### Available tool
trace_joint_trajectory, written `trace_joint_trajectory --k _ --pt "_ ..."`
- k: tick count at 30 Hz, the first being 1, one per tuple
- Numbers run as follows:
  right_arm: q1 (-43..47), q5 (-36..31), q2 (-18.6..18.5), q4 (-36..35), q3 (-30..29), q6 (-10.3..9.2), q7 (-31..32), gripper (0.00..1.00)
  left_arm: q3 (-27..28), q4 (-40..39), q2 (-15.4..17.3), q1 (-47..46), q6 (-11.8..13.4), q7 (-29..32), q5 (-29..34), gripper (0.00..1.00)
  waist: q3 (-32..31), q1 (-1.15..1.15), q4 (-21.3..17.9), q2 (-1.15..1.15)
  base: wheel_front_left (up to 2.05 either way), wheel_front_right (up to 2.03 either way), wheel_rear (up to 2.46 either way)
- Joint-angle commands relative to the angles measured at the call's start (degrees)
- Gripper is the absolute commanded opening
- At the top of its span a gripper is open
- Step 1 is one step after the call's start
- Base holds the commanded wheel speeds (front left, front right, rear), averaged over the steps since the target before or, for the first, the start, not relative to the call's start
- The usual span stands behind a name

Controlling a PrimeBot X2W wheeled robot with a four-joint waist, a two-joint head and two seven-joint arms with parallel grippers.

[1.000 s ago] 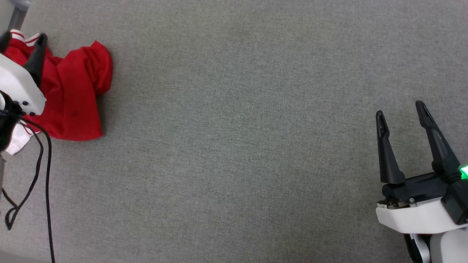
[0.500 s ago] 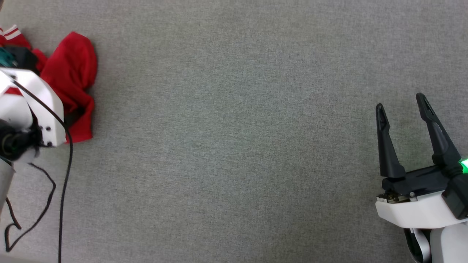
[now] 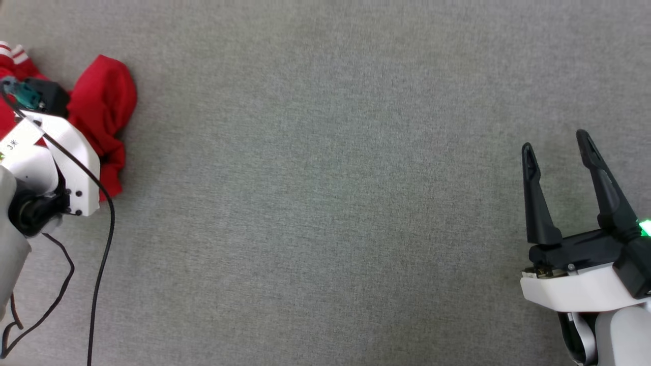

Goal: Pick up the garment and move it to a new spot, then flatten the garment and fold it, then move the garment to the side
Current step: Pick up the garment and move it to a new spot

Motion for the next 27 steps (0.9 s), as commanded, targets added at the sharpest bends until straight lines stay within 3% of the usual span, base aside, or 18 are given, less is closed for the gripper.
trace_joint_trajectory --k 1,14,18,27 --pt "0.2 0.1 0.3 0.0 -0.1 -0.04 -0.1 1.00 -0.3 0.2 0.1 0.3 0.2 -0.4 -0.2 0.00 -1.2 0.00 0.2 0.00 0.00 0.00 0.00" --pt "3.2 2.6 2.0 2.4 -0.3 -0.04 -0.1 1.00 -6.9 -8.7 2.5 -7.3 0.2 -11.2 4.9 0.00 -11.8 0.00 -1.1 0.00 0.00 0.00 0.00" --pt "4.3 3.0 2.2 2.8 -0.8 -0.04 -0.1 1.00 -7.8 -11.7 1.3 -9.1 0.2 -12.8 6.6 0.00 -14.1 0.00 -3.2 0.00 0.00 0.00 0.00" --pt "4.8 5.2 2.3 2.8 -2.4 -0.04 -0.1 1.00 -10.2 -17.9 -4.6 -12.7 0.7 -14.6 9.7 0.00 -16.1 0.00 -9.9 0.00 0.00 0.00 0.00"
